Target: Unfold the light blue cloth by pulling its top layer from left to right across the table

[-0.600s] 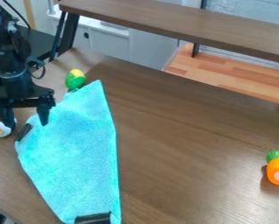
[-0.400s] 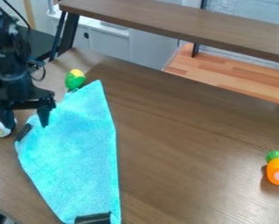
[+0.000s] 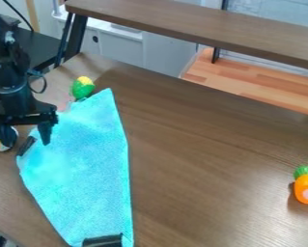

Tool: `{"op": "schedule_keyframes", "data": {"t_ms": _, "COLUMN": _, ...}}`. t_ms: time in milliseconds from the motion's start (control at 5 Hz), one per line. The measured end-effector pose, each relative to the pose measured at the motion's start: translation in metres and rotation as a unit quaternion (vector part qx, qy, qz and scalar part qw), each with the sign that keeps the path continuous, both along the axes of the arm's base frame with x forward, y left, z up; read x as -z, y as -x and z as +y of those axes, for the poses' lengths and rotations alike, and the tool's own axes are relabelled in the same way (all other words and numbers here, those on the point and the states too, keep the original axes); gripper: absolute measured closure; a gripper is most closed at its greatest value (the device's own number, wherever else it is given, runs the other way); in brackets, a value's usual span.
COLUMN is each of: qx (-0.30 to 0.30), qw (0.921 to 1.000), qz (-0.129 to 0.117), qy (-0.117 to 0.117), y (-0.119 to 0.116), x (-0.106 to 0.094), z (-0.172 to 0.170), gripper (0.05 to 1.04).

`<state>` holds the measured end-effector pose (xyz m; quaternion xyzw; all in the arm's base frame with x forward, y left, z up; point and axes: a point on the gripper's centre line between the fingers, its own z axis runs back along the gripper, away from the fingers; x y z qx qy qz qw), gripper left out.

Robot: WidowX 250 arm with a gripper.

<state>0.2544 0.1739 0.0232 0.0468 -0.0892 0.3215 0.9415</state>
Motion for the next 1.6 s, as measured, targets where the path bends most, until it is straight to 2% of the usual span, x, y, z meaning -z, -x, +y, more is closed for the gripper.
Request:
{"op": "schedule_keyframes", "data": {"t_ms": 200, "qx": 0.000, "qw": 1.0000, "qz": -0.008, "qy": 0.000, "y": 0.002, "x": 0.001, "z": 0.004, "gripper": 0.083}}
{"op": "schedule_keyframes", "data": {"t_ms": 1000, "qx": 0.003, "qw": 0.9995, "qz": 0.003, "qy": -0.032, "y": 0.013, "x": 0.022, "z": 0.008, "gripper": 0.096}}
{"op": "schedule_keyframes", "data": {"t_ms": 1200, "qx": 0.004, "qw": 0.9992, "qz": -0.001, "qy": -0.041, "y": 0.011, "x": 0.024, "z": 0.004, "gripper": 0.165}}
{"op": "schedule_keyframes", "data": {"t_ms": 1400, "qx": 0.002, "qw": 0.9988, "qz": -0.002, "qy": -0.048, "y": 0.010, "x": 0.029, "z": 0.000, "gripper": 0.353}}
{"op": "schedule_keyframes", "data": {"t_ms": 1600, "qx": 0.002, "qw": 0.9988, "qz": -0.002, "qy": -0.048, "y": 0.009, "x": 0.029, "z": -0.001, "gripper": 0.654}}
